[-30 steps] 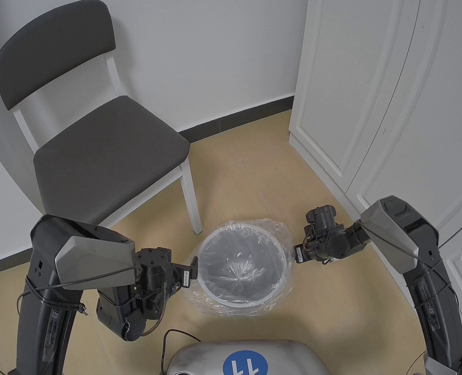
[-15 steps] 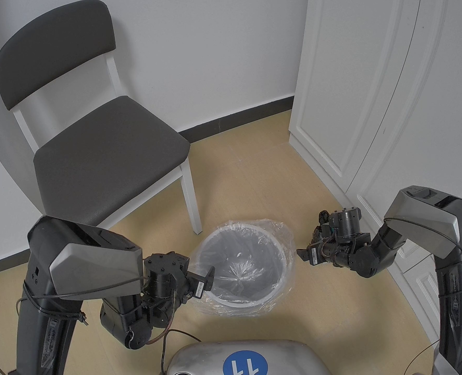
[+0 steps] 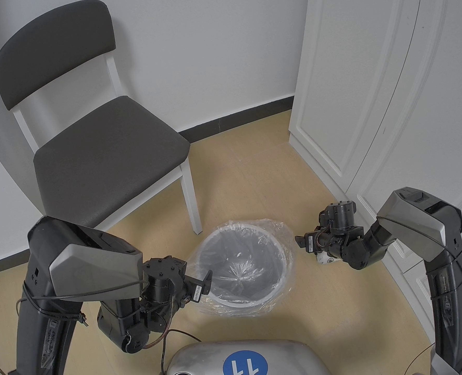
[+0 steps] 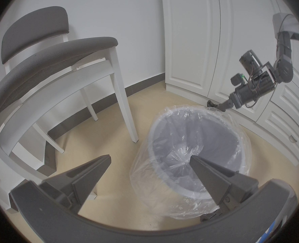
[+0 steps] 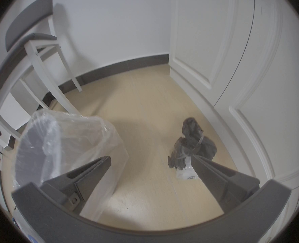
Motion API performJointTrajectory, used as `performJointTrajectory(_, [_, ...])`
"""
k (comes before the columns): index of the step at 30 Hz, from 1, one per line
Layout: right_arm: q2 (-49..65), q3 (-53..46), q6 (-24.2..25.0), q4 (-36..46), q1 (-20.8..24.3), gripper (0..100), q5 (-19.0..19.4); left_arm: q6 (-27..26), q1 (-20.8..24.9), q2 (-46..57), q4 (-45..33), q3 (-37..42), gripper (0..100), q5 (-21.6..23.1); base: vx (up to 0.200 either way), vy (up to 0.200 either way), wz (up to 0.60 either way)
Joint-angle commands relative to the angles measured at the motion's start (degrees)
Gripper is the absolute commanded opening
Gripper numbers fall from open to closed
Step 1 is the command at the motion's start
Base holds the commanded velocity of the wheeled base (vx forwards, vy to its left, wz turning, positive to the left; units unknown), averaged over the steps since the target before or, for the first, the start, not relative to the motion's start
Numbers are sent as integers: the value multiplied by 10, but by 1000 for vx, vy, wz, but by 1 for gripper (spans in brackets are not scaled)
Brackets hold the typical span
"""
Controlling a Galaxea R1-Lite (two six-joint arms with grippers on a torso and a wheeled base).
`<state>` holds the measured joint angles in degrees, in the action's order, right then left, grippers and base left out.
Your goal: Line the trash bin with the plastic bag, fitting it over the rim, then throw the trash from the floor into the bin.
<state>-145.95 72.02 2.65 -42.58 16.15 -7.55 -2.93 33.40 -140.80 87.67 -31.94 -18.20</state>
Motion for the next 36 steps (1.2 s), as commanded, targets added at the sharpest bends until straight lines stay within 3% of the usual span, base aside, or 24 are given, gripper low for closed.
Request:
performJointTrajectory(1, [-73,148,15,135,-4,100,4,10,-13,6,1,7,100,-2,0,0,0])
performJointTrajectory(2, [-75,155,15,140,-4,100,4,10,-14,6,2,7,100,-2,0,0,0])
performJointTrajectory(8, [-186,421,-10,312,-10,100,6,26,-18,14,2,13,100,-1,0,0,0])
performJointTrajectory(10, [-209,426,-17,338,-7,100,24,32,-18,13,2,14,100,-1,0,0,0])
performJointTrajectory(12, [-211,426,-49,340,-3,100,82,35,-23,12,2,14,100,-1,0,0,0])
performJointTrajectory(14, [-217,426,-70,343,-1,100,100,35,-26,12,2,16,100,-1,0,0,0])
performJointTrajectory(24, [-233,426,-93,308,19,100,110,52,-26,11,2,29,100,0,0,0,0])
performJointTrajectory(29, [-211,426,-109,351,12,100,68,53,-27,17,2,34,100,-1,0,0,0])
performJointTrajectory(30, [-187,418,-124,377,5,100,25,53,-29,24,3,38,100,-1,0,0,0])
performJointTrajectory(31, [-174,405,-128,384,-3,100,8,53,-29,29,3,42,100,0,0,0,0])
performJointTrajectory(36, [-117,336,-127,341,-31,100,-42,74,-27,36,3,46,100,-1,0,0,0])
